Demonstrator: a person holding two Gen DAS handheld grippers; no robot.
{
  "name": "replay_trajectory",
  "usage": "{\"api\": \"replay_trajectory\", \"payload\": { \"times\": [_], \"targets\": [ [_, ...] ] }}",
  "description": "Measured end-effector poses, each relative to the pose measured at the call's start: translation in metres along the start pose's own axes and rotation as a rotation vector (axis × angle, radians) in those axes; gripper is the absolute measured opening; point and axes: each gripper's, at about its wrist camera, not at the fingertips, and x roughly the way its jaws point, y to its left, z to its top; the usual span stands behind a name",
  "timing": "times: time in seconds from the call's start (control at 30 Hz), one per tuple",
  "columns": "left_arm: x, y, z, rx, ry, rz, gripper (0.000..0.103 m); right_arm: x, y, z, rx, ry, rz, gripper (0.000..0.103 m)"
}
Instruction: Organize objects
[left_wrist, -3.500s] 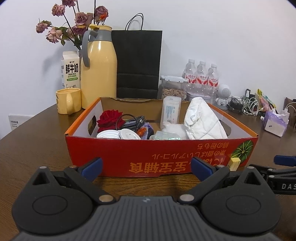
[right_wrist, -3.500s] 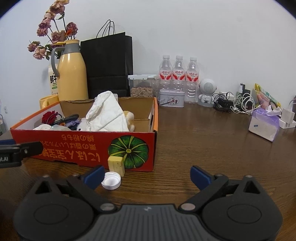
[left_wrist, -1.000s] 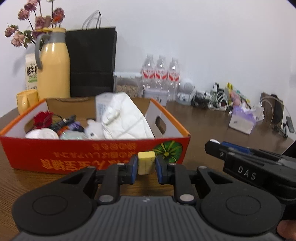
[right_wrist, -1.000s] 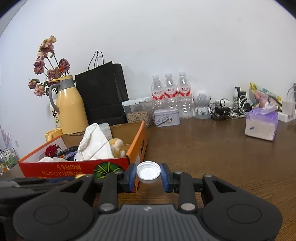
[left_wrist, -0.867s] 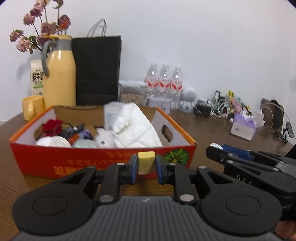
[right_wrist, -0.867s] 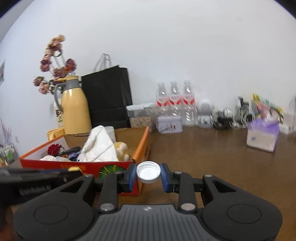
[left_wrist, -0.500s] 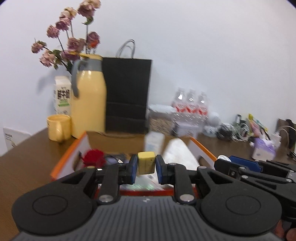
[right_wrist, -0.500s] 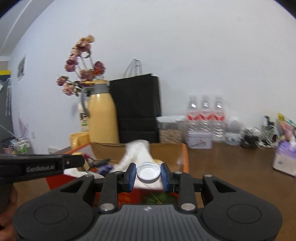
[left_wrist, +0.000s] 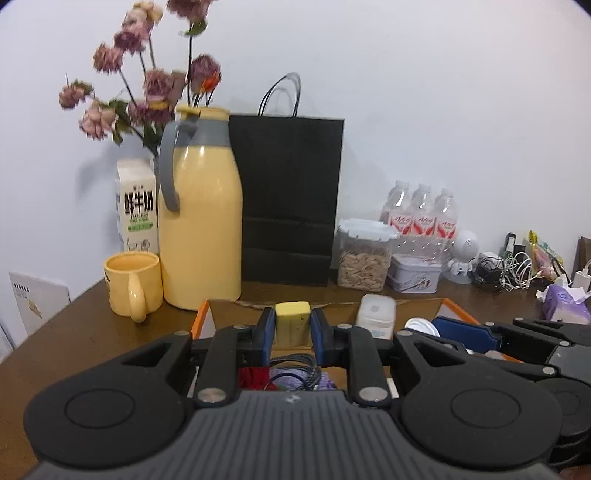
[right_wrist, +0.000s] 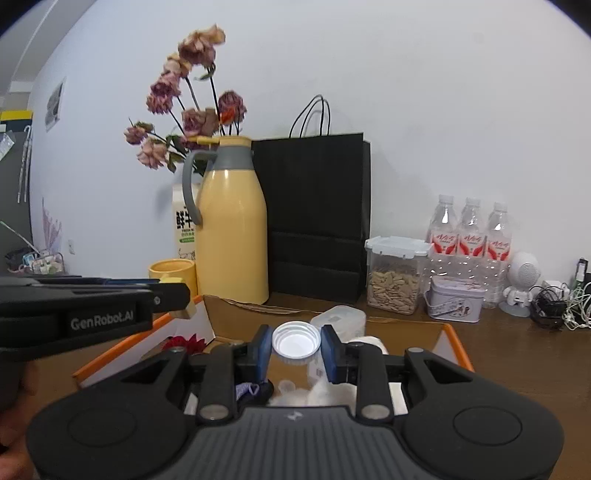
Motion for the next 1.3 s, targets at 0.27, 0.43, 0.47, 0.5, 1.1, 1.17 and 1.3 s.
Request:
{"api": "replay_trajectory", "payload": {
  "times": [0.27,0.43,0.47,0.5,1.1,1.17,1.3],
  "targets": [
    [0.012,0.012,-0.007,-0.009,0.045,0.014,0.022,0.025,-0.010,-0.008,0.017,0.044,-0.053,0.028],
    [0.007,0.013,-0.007,0.001,0.009,0.044,0.059,0.019,-0.010,-0.010,0.013,0.032,-0.066,0.064],
    [0.004,0.014,-0.006,-0.001,-0.003,0.049,0.064,0.017,-0.011,-0.010,0.014,0.026,-0.069,0.074],
    [0.002,0.015,-0.006,-0.002,-0.017,0.055,0.073,0.015,-0.011,-0.009,0.016,0.020,-0.073,0.078],
    [-0.042,0.016,0.005,-0.044,-0.066,0.122,0.103,-0.035,-0.023,0.005,0.068,0.017,-0.111,0.103],
    [-0.053,0.014,0.004,-0.035,-0.055,0.125,0.103,-0.048,-0.023,0.006,0.071,0.018,-0.115,0.103],
    [-0.076,0.009,0.002,-0.018,-0.023,0.123,0.103,-0.076,-0.023,0.008,0.083,0.023,-0.122,0.103]
  ]
}}
